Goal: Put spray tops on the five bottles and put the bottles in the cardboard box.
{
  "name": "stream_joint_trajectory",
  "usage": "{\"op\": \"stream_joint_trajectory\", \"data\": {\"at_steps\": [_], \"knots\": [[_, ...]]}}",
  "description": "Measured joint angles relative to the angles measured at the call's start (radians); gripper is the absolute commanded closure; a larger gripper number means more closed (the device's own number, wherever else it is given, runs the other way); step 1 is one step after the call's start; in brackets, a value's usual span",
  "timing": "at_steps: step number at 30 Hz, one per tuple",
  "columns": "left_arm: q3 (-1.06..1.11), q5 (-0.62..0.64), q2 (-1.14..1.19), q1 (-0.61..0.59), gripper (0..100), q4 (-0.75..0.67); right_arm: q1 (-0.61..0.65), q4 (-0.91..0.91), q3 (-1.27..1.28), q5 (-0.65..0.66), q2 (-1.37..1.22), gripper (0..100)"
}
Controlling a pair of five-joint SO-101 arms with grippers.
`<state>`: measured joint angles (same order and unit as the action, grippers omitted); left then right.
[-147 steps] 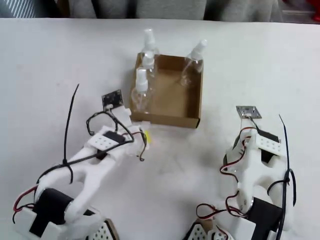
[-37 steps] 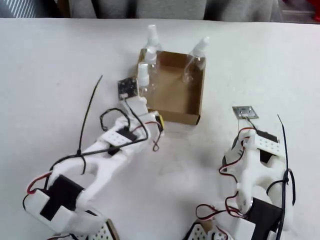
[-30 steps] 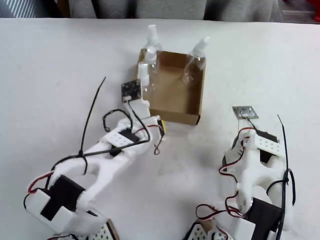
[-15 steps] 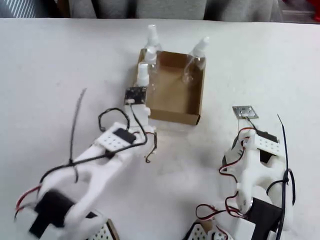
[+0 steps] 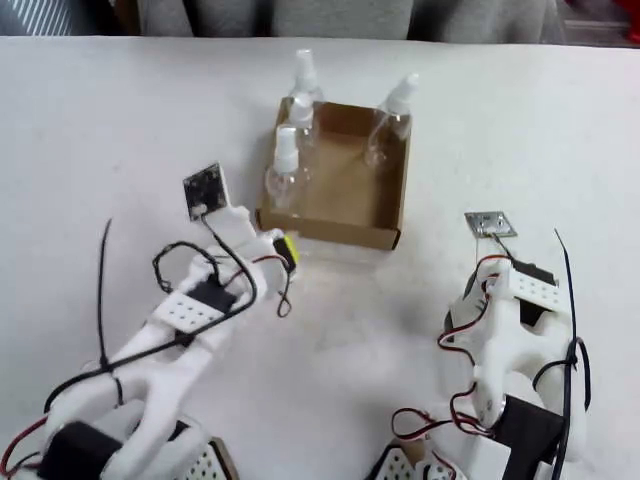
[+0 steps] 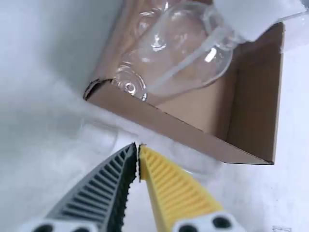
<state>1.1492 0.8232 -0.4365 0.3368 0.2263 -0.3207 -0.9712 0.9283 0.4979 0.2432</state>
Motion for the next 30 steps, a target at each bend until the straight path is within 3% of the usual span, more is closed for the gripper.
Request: {"op": "stream_joint_trajectory", "data": {"at_steps": [6, 23, 30], "knots": [[-0.031, 0.015, 0.15, 0.002, 81, -0.006, 0.0, 0.0, 0.0, 0.0, 0.0, 97.9], [-0.124, 0.015, 0.318, -0.005, 81, -0.009, 0.0, 0.0, 0.0, 0.0, 0.0, 97.9], [-0.201, 0.055, 0.394, -0.003, 81, 0.064, 0.0, 0.0, 0.0, 0.0, 0.0, 97.9]]}}
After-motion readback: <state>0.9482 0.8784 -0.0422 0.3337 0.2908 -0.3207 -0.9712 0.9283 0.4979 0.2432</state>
